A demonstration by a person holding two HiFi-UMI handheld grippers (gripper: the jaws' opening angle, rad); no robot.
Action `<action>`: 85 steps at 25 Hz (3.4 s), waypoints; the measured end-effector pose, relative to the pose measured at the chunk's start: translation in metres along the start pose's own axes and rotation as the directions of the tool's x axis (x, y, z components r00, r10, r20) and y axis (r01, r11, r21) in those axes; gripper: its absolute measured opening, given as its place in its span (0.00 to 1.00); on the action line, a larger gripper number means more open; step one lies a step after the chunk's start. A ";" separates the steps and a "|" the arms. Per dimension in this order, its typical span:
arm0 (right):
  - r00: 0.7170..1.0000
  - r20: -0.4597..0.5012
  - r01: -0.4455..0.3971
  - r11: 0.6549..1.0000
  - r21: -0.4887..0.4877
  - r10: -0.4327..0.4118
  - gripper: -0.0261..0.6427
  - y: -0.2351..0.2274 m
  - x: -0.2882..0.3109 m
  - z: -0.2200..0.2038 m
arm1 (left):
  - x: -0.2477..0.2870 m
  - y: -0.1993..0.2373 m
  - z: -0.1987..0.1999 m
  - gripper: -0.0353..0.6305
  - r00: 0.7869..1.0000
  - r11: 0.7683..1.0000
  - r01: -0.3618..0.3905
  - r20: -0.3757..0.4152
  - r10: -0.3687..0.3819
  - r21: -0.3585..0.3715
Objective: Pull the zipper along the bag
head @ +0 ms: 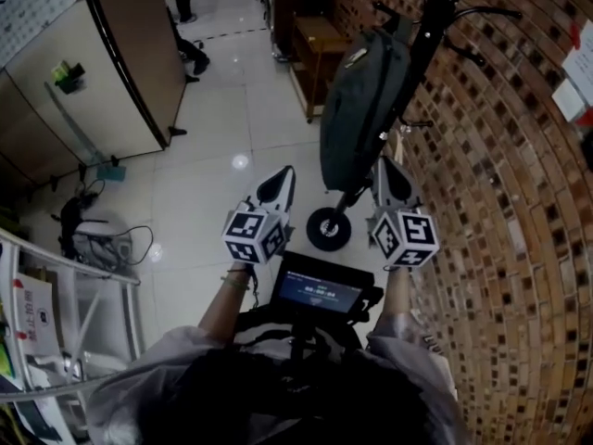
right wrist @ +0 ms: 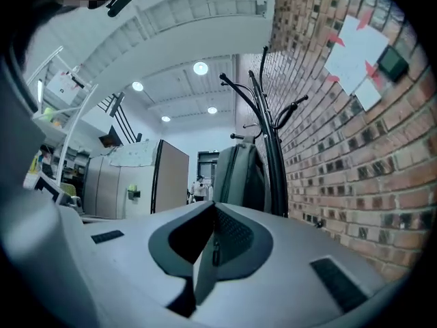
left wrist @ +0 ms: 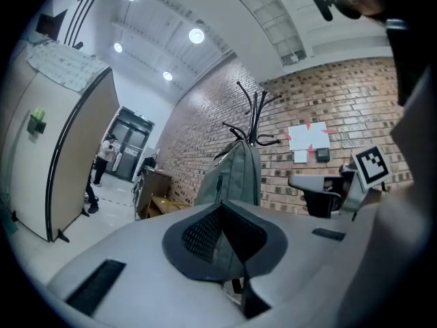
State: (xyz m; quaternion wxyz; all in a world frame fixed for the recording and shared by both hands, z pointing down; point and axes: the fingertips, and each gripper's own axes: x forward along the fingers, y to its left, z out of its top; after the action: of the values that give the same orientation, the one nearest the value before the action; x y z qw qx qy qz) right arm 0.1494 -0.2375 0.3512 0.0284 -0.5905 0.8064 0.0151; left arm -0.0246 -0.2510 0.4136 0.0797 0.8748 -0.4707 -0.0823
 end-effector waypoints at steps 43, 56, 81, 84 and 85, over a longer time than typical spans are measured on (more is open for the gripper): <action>0.947 -0.318 -0.246 0.737 -0.630 0.045 0.10 -0.039 0.145 0.143 | 0.049 0.046 0.007 0.06 0.999 0.995 -0.021 0.026 0.023 -0.094; 0.989 -0.132 -0.117 0.881 -0.458 0.063 0.05 -0.035 0.160 0.166 | 0.049 0.045 0.005 0.06 0.999 0.994 -0.029 0.027 0.033 -0.109; 0.995 -0.087 -0.092 0.780 -0.619 0.048 0.07 -0.029 0.167 0.144 | 0.042 0.053 -0.001 0.06 0.999 0.990 -0.045 0.023 0.048 -0.134; 0.993 -0.097 -0.111 0.784 -0.611 0.065 0.06 -0.029 0.166 0.147 | 0.040 0.060 0.001 0.06 0.998 0.989 -0.057 0.029 0.062 -0.137; 0.992 -0.105 -0.120 0.787 -0.605 0.071 0.06 -0.030 0.165 0.147 | 0.040 0.062 0.001 0.06 0.997 0.989 -0.061 0.029 0.066 -0.138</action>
State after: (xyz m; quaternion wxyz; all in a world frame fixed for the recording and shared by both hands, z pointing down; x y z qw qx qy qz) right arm 0.1322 -0.3951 0.1946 -0.1952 -0.5266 0.7877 0.2533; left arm -0.0534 -0.3178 0.4229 0.1341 0.8503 -0.4930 -0.1266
